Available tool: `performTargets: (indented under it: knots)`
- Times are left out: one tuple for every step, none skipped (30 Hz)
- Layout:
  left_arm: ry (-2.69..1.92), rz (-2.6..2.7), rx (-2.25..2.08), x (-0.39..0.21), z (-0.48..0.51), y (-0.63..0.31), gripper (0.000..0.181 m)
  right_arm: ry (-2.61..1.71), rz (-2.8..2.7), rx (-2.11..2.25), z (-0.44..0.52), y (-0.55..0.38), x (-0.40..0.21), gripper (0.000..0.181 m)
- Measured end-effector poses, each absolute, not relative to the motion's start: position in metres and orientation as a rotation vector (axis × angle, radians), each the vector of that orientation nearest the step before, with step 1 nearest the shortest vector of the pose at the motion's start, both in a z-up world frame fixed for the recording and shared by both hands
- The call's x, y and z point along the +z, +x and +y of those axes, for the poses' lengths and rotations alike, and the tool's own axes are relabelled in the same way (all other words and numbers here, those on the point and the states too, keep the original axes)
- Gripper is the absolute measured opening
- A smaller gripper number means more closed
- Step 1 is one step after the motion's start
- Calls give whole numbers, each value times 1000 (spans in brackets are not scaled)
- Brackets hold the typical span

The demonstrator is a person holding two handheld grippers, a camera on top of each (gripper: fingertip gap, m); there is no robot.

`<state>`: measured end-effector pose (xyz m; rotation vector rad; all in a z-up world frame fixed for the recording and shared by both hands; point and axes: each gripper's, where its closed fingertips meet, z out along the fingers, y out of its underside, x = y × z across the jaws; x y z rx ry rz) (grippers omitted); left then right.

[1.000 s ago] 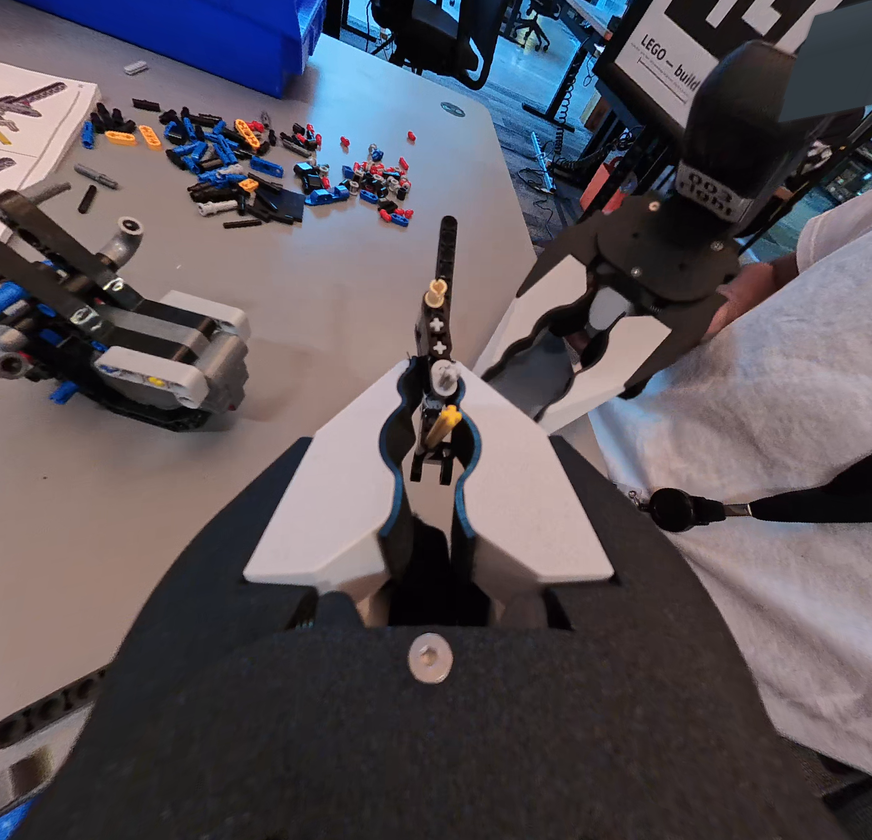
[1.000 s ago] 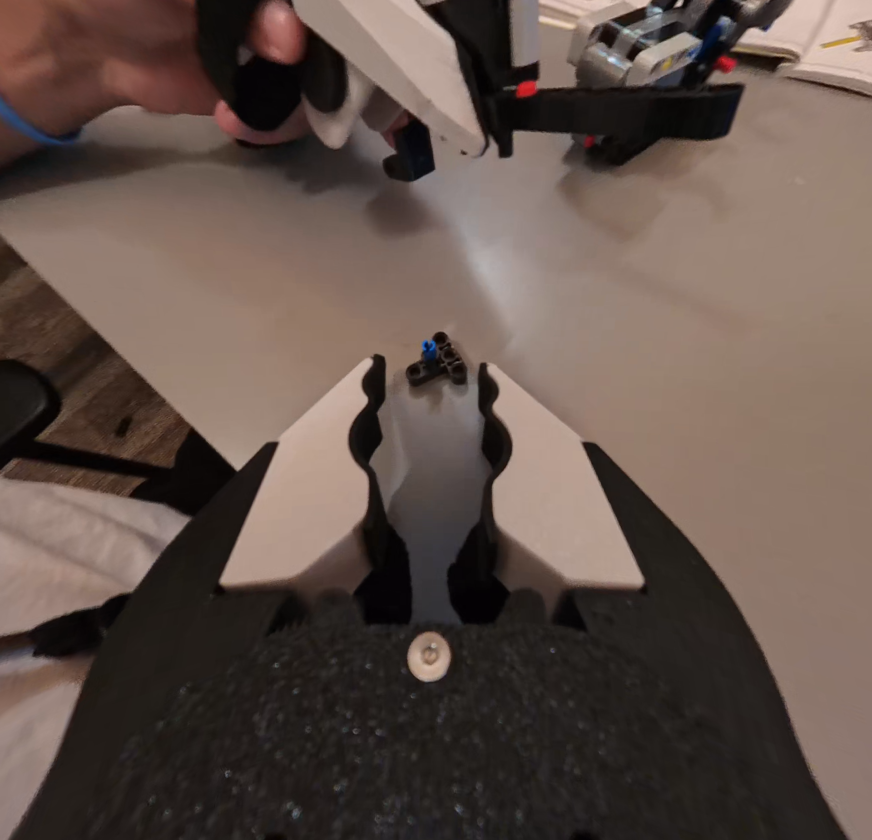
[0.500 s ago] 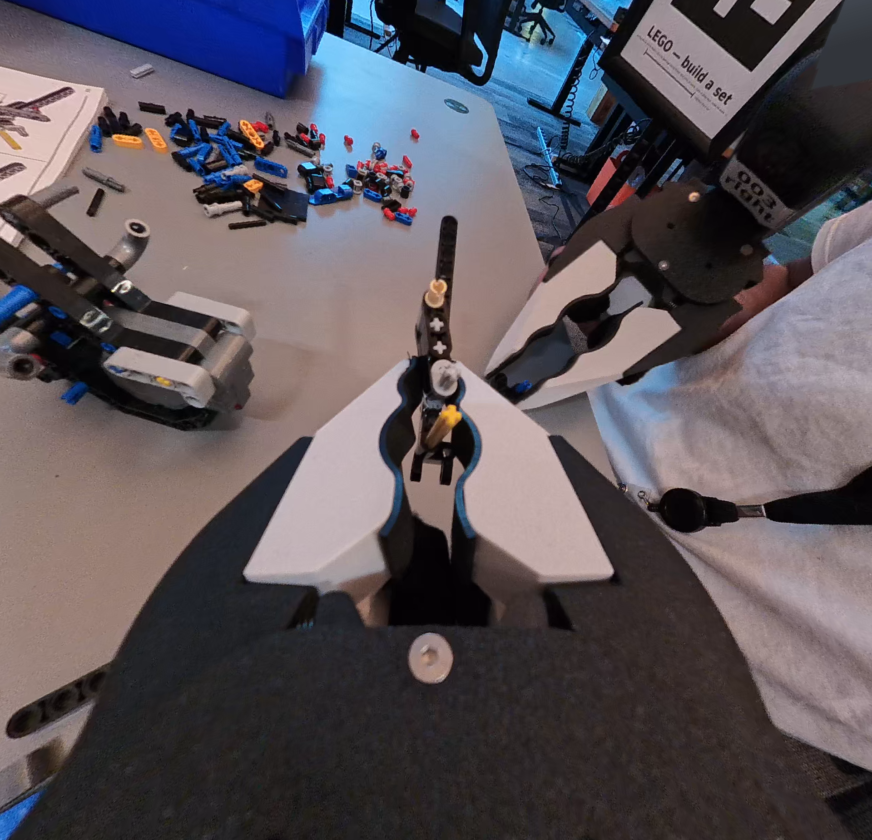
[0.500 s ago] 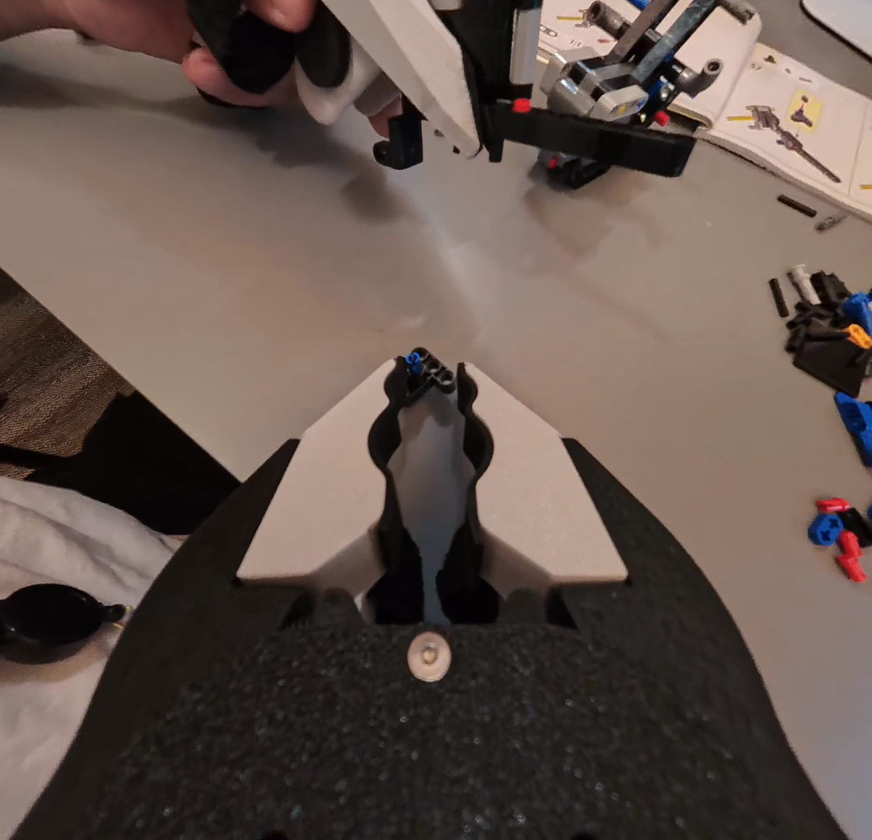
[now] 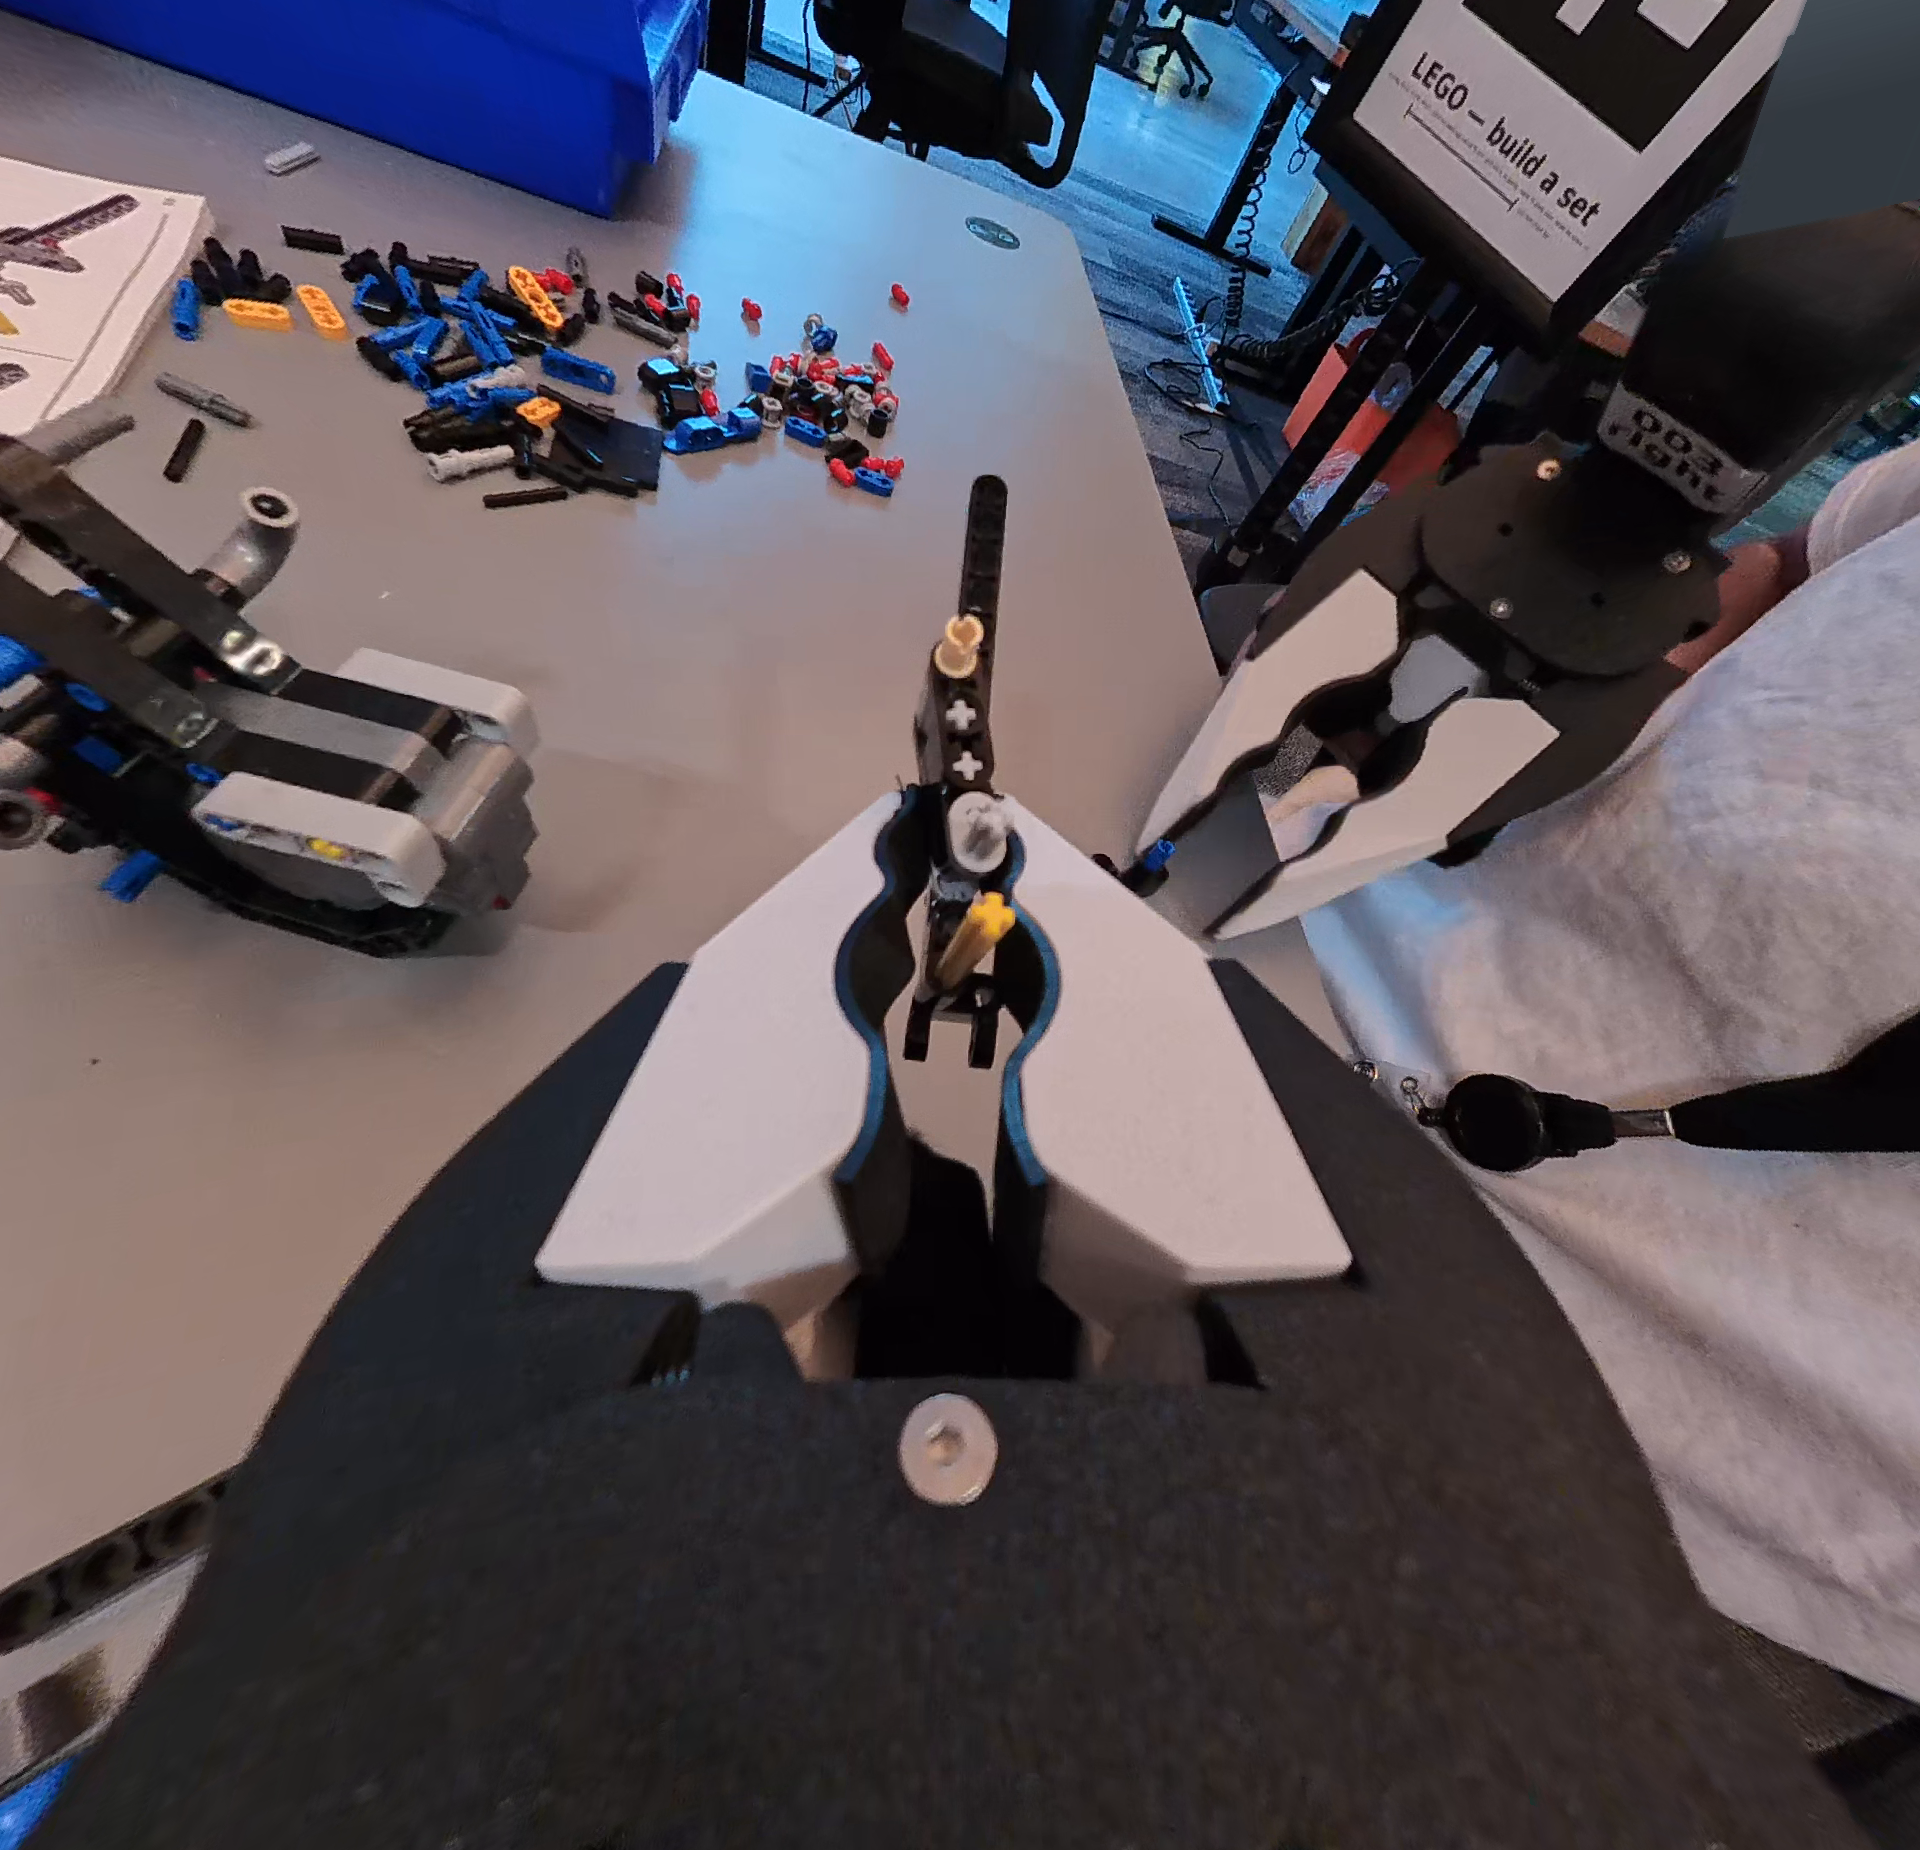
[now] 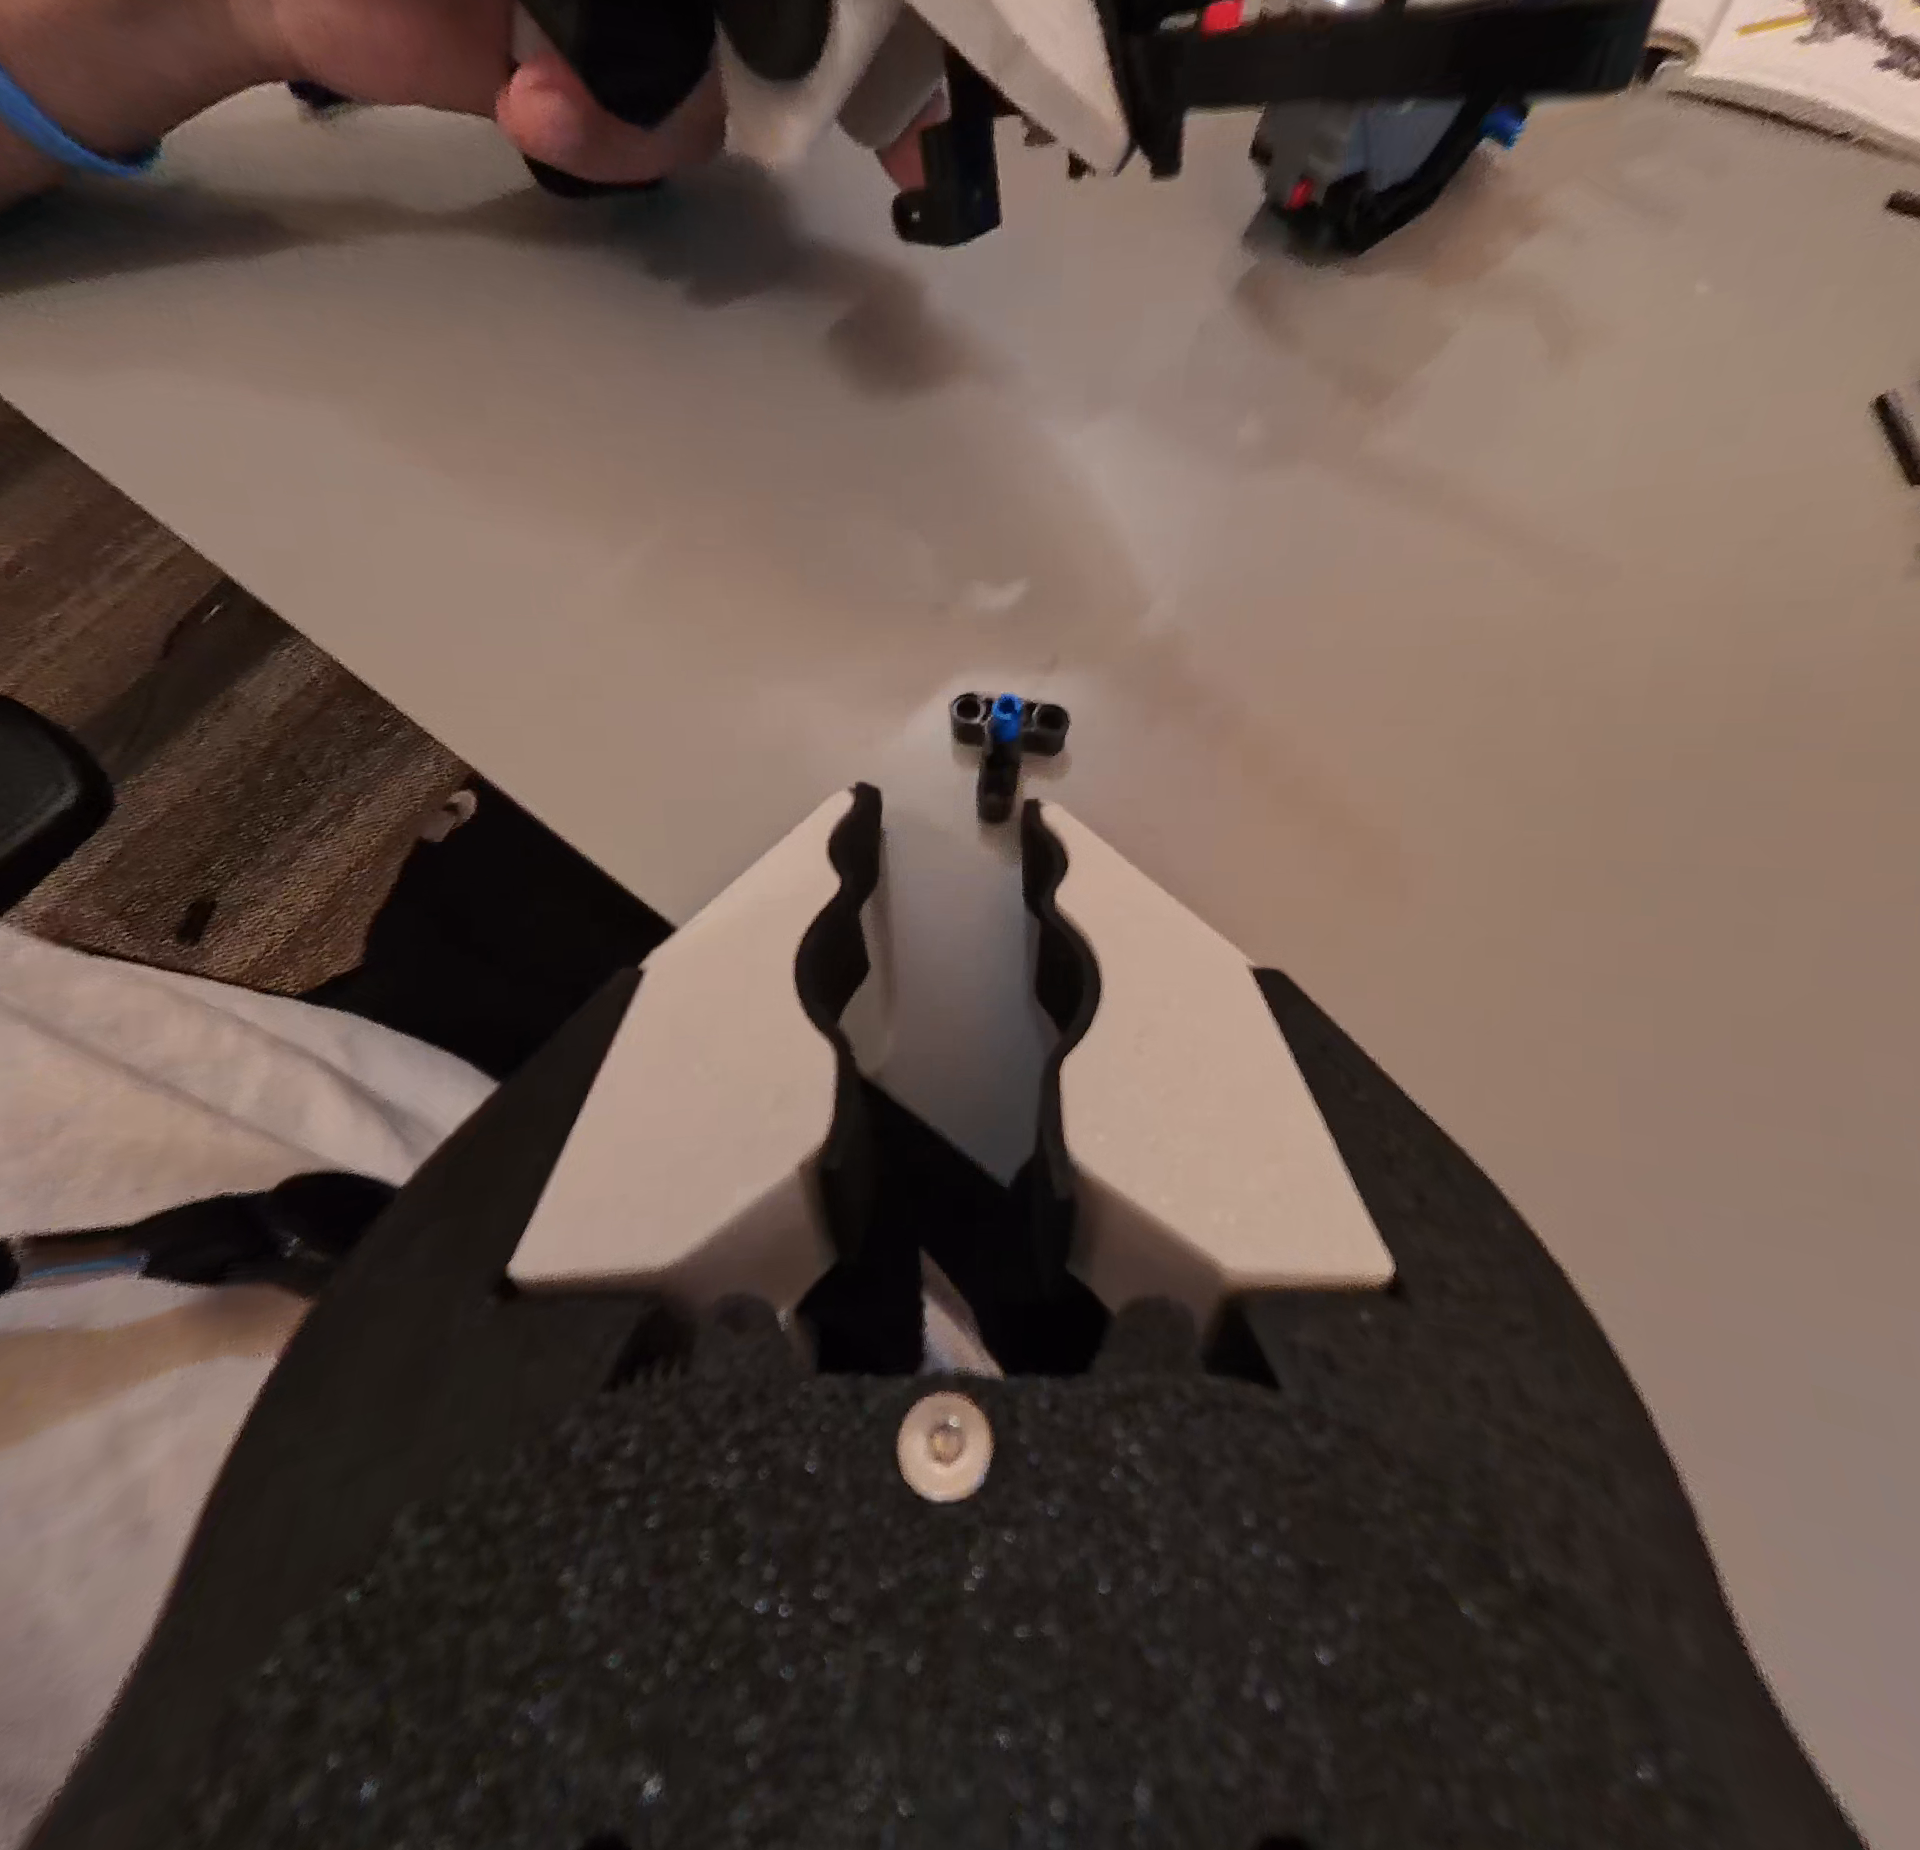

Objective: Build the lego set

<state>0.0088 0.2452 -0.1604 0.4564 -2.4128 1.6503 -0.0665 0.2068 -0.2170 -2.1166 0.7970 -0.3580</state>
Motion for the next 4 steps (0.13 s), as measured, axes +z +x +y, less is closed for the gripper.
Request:
performTargets:
  knots:
    - [451,-2414,1644,-161,244,8,6,-2118,799,-383,207,-62,-217,26]
    - [447,-2416,1638,-162,244,7,6,-2121,793,-396,208,-58,-217,26]
    - [446,-2417,1637,-163,243,6,6,-2121,789,-399,209,-54,-217,25]
    - [446,-2412,1637,-162,243,6,6,-2126,783,-399,210,-51,-218,24]
